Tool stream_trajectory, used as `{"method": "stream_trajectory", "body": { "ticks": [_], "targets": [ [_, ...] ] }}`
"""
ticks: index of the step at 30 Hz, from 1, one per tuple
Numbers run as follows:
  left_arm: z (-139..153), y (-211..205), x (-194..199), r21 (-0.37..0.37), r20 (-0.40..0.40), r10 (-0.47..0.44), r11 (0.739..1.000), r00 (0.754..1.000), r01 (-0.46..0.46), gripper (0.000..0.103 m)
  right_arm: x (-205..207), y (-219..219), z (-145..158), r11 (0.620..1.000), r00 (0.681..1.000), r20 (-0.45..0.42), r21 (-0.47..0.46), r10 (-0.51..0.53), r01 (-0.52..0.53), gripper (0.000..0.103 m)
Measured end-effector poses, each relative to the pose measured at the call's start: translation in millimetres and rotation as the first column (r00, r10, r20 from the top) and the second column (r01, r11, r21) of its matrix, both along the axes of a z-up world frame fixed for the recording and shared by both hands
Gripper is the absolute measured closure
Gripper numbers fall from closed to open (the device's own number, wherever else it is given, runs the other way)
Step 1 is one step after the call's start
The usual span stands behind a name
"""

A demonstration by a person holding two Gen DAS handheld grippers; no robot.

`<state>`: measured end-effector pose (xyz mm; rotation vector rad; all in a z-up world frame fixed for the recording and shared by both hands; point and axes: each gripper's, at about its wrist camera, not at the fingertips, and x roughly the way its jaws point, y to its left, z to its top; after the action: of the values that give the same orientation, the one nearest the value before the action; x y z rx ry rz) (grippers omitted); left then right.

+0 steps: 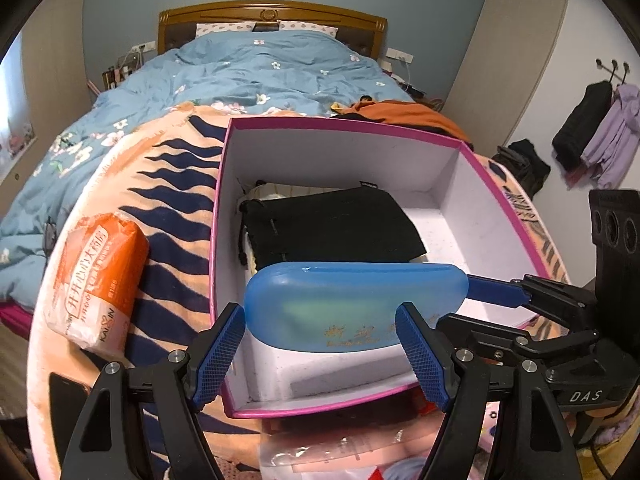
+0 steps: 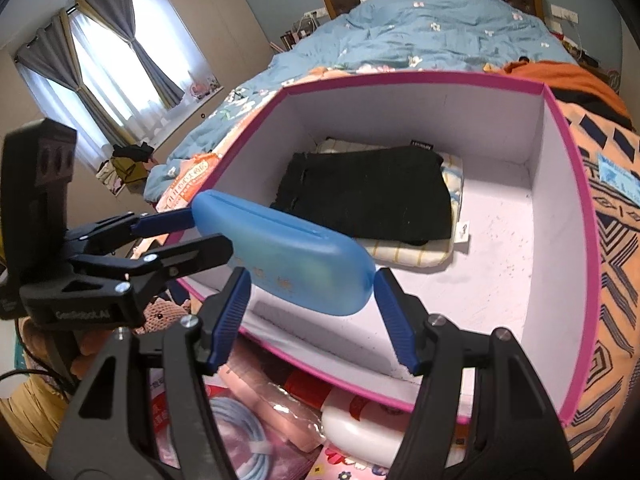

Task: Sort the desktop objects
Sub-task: 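Carry the blue case over the magenta box and lower it inside, then open the left gripper and withdraw from the box toward the clutter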

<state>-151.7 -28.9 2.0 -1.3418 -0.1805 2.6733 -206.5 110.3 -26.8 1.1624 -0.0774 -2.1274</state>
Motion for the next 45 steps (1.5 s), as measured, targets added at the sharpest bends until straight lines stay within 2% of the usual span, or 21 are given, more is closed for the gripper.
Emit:
{"method": "stream_trajectory", "body": {
  "ticks": [6, 11, 22, 30, 38, 45],
  "targets": [
    [-1.9, 3.5, -2.0, -0.061, -0.01, 0.018, 0.998, 1.0, -0.019, 0.027, -9.6, -7.9, -10.8, 1.0, 0.999, 0.036, 0.022, -0.003, 0.002, 0.037],
    [-0.8, 0.6, -1.2, -0.05, -0.021, 0.013, 0.999, 1.0, -0.014, 0.027, -17.5, -4.7, -16.0, 1.0, 0.998, 0.058, 0.017, -0.02, 0.019, 0.037],
    [3.7, 0.5, 9.8, -0.041, -0.086, -0.021, 0.999, 0.996, 0.017, 0.028, -14.9, 14.9, -4.0, 0.998, 0.998, 0.038, -0.03, -0.045, 0.046, 0.037],
    [13.6, 6.9, 27.6, -0.001, -0.152, -0.087, 0.996, 0.985, 0.088, 0.027, -9.4, 23.9, -0.1, 0.998, 0.998, 0.031, -0.048, -0.048, 0.05, 0.037],
    [26.6, 26.0, 58.8, 0.035, -0.227, -0.202, 0.976, 0.953, 0.215, 0.027, 15.7, 41.9, 18.2, 0.997, 0.999, -0.033, -0.067, -0.033, 0.03, 0.037],
    [17.5, 44.2, 72.6, 0.053, -0.201, -0.268, 0.958, 0.942, 0.283, 0.027, 50.1, 63.1, 27.6, 0.999, 0.996, -0.093, -0.033, -0.019, 0.016, 0.037]
  ]
}}
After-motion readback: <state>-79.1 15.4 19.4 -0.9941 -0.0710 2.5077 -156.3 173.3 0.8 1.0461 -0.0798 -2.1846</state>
